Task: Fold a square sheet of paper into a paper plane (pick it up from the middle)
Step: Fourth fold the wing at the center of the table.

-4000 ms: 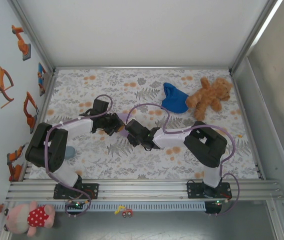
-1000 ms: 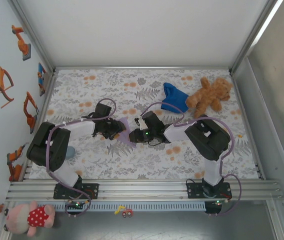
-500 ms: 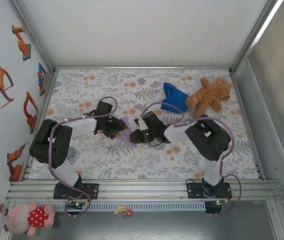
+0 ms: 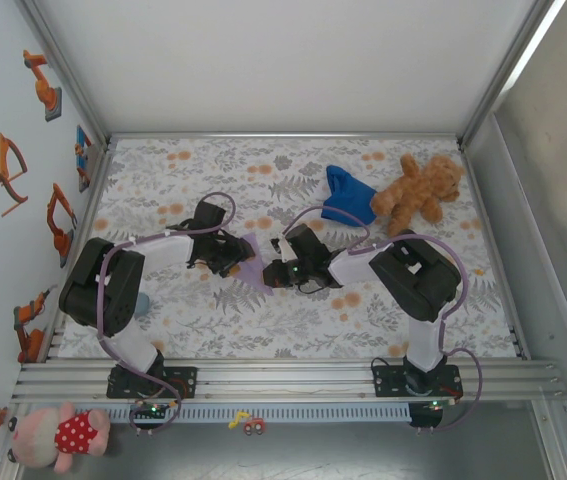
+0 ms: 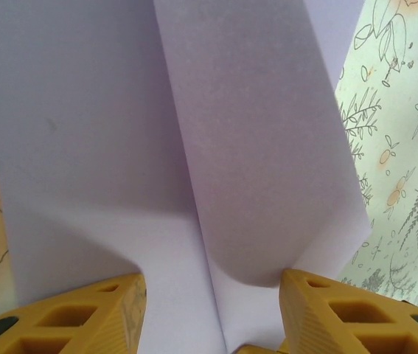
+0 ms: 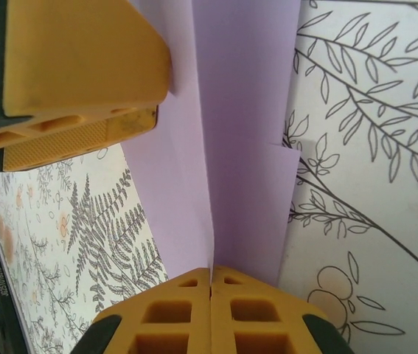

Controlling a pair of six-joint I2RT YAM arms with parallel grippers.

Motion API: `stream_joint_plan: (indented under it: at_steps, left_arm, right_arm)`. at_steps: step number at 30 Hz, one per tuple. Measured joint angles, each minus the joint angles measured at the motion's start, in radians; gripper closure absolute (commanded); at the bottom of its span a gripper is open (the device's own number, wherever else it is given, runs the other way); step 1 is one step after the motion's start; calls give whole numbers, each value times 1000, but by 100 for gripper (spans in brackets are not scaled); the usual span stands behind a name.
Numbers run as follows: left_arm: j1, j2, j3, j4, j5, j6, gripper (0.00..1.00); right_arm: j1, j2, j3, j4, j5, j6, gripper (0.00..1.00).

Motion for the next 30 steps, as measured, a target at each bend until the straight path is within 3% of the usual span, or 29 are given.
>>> stream_joint_plan:
  at_steps: [5,11,18,30]
  left_arm:
    - [-1,-75,0,-32,-16,18,48]
    - [-1,-178,-25,52,-5,29,66]
    - [7,-112,-95,203,87,21,84]
    - [28,5,-131,394,180,5,89]
  right_arm:
    - [-12,4,-23,48,-31,28,98]
    - [-24,11,-39,97,-62,61,98]
    - [-32,16,-47,118,-80,84,99]
    - [-37,20,-48,125,-95,99,98]
